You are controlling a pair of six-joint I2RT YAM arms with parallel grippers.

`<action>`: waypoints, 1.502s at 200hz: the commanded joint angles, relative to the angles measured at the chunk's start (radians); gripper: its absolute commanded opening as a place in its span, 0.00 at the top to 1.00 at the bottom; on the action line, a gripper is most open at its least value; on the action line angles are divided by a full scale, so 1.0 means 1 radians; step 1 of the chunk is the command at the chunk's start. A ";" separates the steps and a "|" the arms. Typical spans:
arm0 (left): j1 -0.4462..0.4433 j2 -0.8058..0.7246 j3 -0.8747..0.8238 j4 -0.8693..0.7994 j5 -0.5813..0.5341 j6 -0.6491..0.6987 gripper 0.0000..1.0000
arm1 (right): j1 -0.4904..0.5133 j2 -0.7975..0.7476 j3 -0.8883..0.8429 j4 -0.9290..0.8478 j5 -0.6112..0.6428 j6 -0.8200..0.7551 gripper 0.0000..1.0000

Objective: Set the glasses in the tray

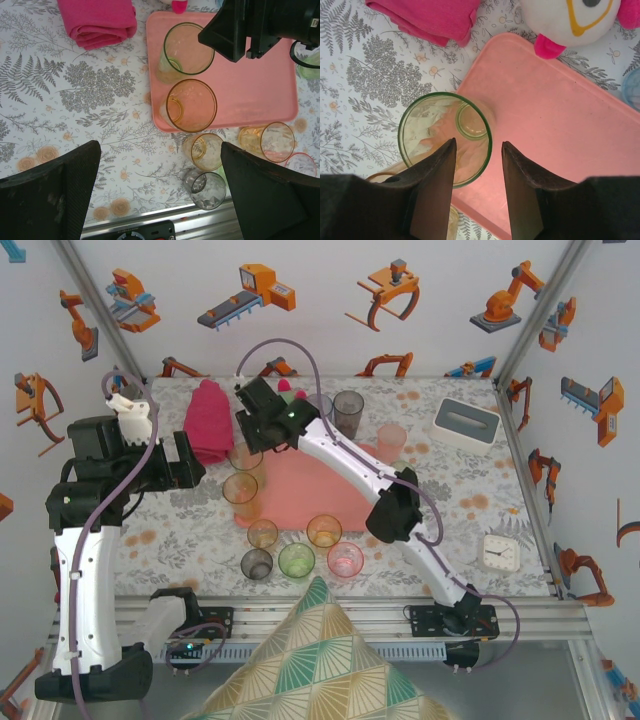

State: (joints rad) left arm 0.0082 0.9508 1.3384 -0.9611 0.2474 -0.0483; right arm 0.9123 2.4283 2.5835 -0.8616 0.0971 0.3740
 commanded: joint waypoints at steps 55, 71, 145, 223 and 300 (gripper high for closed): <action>-0.006 -0.010 -0.019 -0.001 0.116 0.075 0.03 | -0.025 -0.257 -0.038 -0.052 0.140 -0.057 0.57; -0.023 -0.001 -0.011 -0.015 0.143 0.101 0.03 | -0.047 -0.322 -0.104 -0.061 0.191 -0.074 0.57; -0.106 0.010 0.025 -0.044 0.170 0.180 0.03 | -0.241 -0.472 -0.284 -0.094 0.230 -0.067 0.56; -0.128 0.046 0.010 -0.042 0.208 0.207 0.03 | -0.410 -0.414 -0.300 -0.064 0.160 -0.049 0.56; -0.147 0.090 0.031 -0.056 0.208 0.178 0.03 | -0.494 -0.302 -0.272 0.007 0.061 -0.054 0.56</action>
State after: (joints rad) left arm -0.1326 1.0302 1.3426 -0.9924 0.4282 0.1295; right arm 0.4313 2.1094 2.2864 -0.9028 0.2081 0.3176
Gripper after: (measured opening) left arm 0.972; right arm 0.441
